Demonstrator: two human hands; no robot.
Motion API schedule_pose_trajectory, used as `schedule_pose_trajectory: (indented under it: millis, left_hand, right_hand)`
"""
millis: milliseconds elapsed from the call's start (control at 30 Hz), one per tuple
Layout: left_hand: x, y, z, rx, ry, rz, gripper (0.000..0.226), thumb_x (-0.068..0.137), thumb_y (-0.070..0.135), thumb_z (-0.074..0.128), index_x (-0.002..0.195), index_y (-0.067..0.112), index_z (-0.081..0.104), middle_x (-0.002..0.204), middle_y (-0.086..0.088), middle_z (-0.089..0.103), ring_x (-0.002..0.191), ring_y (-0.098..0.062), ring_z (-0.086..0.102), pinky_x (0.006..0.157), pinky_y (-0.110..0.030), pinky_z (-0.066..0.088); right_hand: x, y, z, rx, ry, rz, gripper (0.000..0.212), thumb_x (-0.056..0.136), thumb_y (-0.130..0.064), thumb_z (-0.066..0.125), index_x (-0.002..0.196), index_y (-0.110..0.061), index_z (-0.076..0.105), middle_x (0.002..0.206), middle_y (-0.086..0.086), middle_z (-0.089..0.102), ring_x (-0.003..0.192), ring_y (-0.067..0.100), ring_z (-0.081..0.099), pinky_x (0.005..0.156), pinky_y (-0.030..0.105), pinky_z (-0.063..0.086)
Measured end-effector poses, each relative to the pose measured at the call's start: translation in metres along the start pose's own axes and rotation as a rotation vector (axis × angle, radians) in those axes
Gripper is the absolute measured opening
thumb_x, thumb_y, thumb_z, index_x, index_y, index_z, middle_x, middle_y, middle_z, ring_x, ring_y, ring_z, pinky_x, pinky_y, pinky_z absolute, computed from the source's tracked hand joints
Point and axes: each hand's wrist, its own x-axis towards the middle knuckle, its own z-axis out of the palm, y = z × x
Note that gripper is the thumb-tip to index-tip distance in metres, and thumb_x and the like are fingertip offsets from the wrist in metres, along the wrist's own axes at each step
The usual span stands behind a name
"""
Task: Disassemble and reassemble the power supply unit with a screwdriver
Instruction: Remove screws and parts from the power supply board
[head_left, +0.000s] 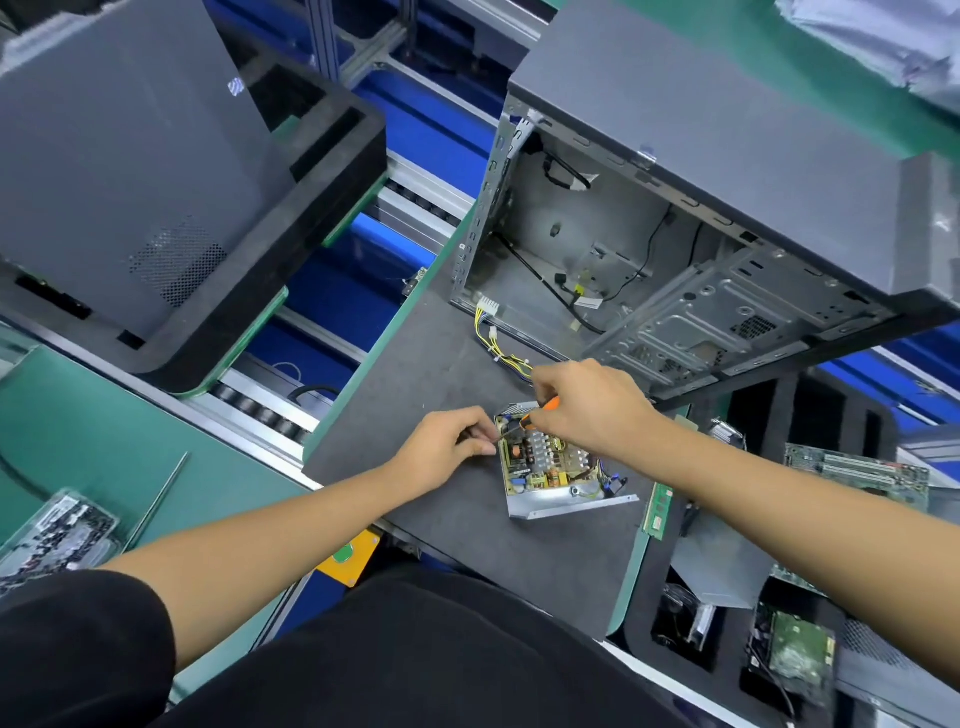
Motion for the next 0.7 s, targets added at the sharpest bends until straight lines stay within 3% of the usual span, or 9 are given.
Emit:
schedule_pose_trajectory:
  millis: [100,200,267,433,533,700]
  left_hand:
    - [0.0,0.001,0.002,-0.071,0.027,-0.022,0.011,0.09,0.007,0.074,0.097,0.016,0.072,0.085,0.018,0.071,0.085,-0.004,0.066,0.074,-0.012,0.046]
    - [0.001,0.003,0.003,-0.209,0.068,-0.084,0.014,0.09,0.003,0.073,0.096,0.016,0.071,0.089,0.001,0.075,0.086,-0.024,0.069,0.082,-0.035,0.055]
    - [0.001,0.004,0.003,-0.247,0.063,-0.072,0.014,0.09,0.003,0.074,0.096,0.015,0.07,0.09,-0.002,0.075,0.086,-0.024,0.07,0.085,-0.039,0.055]
    - [0.007,0.006,-0.004,-0.206,-0.036,-0.021,0.018,0.087,0.002,0.076,0.101,0.011,0.068,0.095,-0.001,0.075,0.092,-0.015,0.072,0.087,-0.032,0.057]
    - [0.01,0.005,-0.007,-0.145,-0.062,0.0,0.02,0.088,0.0,0.075,0.1,0.014,0.068,0.095,0.003,0.076,0.092,-0.007,0.072,0.082,-0.017,0.054]
    - [0.015,0.0,-0.008,-0.089,-0.065,-0.008,0.026,0.086,0.004,0.078,0.099,0.023,0.067,0.094,0.011,0.075,0.094,-0.002,0.071,0.079,-0.013,0.051]
  right_hand:
    - [-0.001,0.004,-0.006,0.071,0.009,0.006,0.011,0.076,-0.033,0.062,0.079,-0.025,0.055,0.077,-0.007,0.065,0.077,0.023,0.057,0.055,0.029,0.03]
    - [-0.003,0.008,-0.011,0.128,0.025,0.035,0.01,0.079,-0.031,0.061,0.079,-0.03,0.051,0.078,-0.008,0.066,0.079,0.025,0.058,0.065,0.033,0.038]
    - [-0.004,0.01,-0.014,0.128,0.026,0.025,0.014,0.077,-0.029,0.061,0.075,-0.031,0.047,0.074,-0.01,0.063,0.077,0.024,0.057,0.065,0.033,0.038]
    - [-0.004,0.013,-0.012,0.066,0.021,-0.012,0.012,0.077,-0.031,0.06,0.079,-0.03,0.049,0.071,-0.011,0.061,0.076,0.022,0.059,0.066,0.033,0.04]
    - [-0.004,0.014,-0.007,0.054,0.028,-0.023,0.011,0.077,-0.031,0.06,0.081,-0.03,0.05,0.069,-0.011,0.059,0.075,0.023,0.058,0.065,0.034,0.041]
    - [0.0,0.014,0.001,0.031,0.037,-0.054,0.012,0.075,-0.033,0.058,0.083,-0.029,0.049,0.069,-0.008,0.06,0.073,0.023,0.058,0.059,0.032,0.036]
